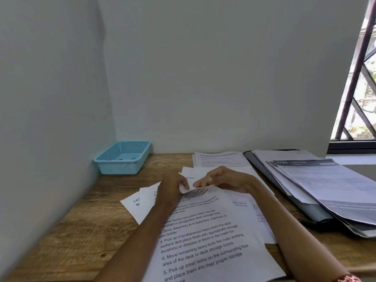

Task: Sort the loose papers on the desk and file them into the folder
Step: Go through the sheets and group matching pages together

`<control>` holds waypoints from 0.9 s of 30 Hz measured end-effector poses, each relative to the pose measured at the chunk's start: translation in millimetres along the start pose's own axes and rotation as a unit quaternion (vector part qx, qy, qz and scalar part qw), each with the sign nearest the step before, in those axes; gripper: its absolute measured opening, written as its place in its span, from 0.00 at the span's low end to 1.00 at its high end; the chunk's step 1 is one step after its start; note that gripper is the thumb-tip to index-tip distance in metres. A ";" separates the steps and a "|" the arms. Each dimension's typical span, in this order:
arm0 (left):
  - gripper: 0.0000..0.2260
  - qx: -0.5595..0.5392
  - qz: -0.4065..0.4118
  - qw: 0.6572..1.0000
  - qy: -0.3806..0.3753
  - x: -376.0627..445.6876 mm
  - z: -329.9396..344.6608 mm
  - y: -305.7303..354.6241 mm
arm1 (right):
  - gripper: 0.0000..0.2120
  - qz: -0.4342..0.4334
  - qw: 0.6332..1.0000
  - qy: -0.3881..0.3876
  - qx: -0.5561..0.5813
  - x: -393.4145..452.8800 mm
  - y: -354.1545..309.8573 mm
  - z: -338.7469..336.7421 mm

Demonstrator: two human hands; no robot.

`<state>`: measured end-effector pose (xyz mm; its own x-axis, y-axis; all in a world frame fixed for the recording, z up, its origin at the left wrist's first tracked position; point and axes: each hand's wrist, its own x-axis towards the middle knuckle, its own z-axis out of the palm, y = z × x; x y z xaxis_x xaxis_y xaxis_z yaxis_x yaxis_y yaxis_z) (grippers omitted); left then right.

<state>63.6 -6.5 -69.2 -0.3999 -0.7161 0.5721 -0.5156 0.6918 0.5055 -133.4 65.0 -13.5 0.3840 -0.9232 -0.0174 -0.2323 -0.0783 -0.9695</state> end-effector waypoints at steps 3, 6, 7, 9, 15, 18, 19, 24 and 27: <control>0.11 0.001 0.008 1.000 0.013 -0.6 2.8 -1.6 | 0.04 -0.022 0.962 0.255 -0.098 5.5 10.8 -10.4; 0.13 -0.006 0.046 0.998 0.038 -2.2 4.8 -3.6 | 0.11 0.021 0.908 0.356 -0.221 17.8 30.3 -14.4; 0.14 -0.007 0.057 0.997 0.046 -2.5 4.6 -3.3 | 0.15 0.036 0.915 0.345 -0.205 20.4 34.5 -12.4; 0.14 -0.001 0.088 0.995 0.052 -2.7 2.3 2.1 | 0.18 0.051 0.926 0.330 -0.175 23.0 37.5 -8.8; 0.11 0.038 0.162 0.986 0.032 -4.5 -6.1 9.6 | 0.12 0.030 0.946 0.318 -0.051 20.9 26.8 -7.4; 0.12 0.023 0.149 0.988 0.022 -5.1 -9.6 4.1 | 0.08 0.000 0.948 0.318 -0.033 14.5 19.7 -5.1; 0.12 0.019 0.149 0.988 0.022 -4.4 -11.5 3.8 | 0.07 -0.011 0.947 0.320 -0.024 13.6 19.1 -4.7; 0.13 0.010 0.158 0.987 0.031 -5.7 -27.5 0.4 | 0.08 -0.065 0.931 0.359 0.010 16.0 20.5 -4.4; 0.13 0.013 0.154 0.988 0.025 -8.7 -36.1 -4.6 | 0.09 -0.100 0.911 0.397 0.048 15.9 20.2 -7.5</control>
<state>96.8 -0.2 -53.1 -0.5034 -0.4656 0.7279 -0.3941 0.8734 0.2861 -138.7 45.9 -31.5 -0.3659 -0.8786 0.3068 -0.1355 -0.2759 -0.9516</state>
